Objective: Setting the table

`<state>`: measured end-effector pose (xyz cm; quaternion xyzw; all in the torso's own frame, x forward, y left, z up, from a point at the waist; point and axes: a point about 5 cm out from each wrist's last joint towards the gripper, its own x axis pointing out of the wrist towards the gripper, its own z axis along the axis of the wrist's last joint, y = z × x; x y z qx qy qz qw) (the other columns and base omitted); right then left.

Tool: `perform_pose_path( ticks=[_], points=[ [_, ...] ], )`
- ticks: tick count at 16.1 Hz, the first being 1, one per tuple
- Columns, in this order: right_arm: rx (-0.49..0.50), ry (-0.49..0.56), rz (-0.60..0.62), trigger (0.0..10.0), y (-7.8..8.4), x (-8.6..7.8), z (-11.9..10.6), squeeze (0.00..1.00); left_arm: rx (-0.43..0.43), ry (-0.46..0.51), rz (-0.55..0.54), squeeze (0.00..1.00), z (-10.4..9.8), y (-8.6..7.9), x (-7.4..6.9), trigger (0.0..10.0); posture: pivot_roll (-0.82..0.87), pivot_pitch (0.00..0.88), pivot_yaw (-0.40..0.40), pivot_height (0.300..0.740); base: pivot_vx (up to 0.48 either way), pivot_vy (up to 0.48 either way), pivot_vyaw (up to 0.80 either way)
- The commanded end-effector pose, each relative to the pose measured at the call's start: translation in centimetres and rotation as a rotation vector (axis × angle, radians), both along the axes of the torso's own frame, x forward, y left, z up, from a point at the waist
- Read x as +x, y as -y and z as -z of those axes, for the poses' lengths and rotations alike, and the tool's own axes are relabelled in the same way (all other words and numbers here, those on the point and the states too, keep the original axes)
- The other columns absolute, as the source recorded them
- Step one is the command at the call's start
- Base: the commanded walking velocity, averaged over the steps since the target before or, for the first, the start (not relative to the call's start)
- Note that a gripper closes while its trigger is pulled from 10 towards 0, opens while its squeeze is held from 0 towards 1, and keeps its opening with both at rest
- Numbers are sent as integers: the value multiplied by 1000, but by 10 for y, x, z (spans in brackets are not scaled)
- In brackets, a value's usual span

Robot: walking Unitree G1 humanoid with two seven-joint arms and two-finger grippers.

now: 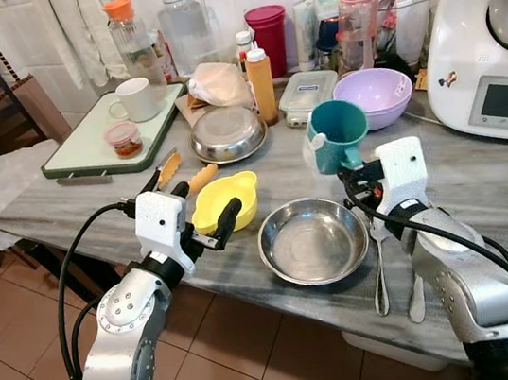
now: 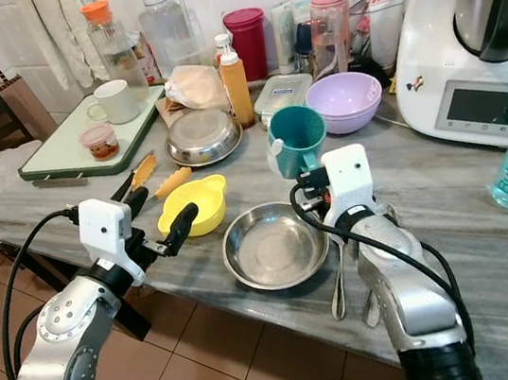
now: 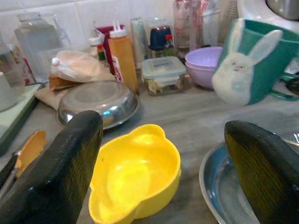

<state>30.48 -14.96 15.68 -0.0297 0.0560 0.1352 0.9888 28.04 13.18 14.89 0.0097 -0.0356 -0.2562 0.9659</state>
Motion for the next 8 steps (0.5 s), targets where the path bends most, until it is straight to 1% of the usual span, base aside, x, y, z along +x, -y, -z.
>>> perform_pose_path(
  ticks=[1, 5, 8],
  points=[
    [4, 7, -38, 10000, -6, 5, -3, 0, 17, -4, 15, 0, -1, -2, -4, 10000, -101, 10, 110, 740, 0, 0, 0],
    [35, -29, -66, 10000, -9, 18, 2, 0, 18, -14, 32, 0, -1, -1, -7, 10000, -92, 18, 109, 740, 0, 0, 0],
    [19, -63, -108, 10000, -9, 25, 9, 0, 18, -26, 43, 0, -1, 0, -10, 10000, -79, 25, 105, 740, 0, 0, 0]
  ],
)
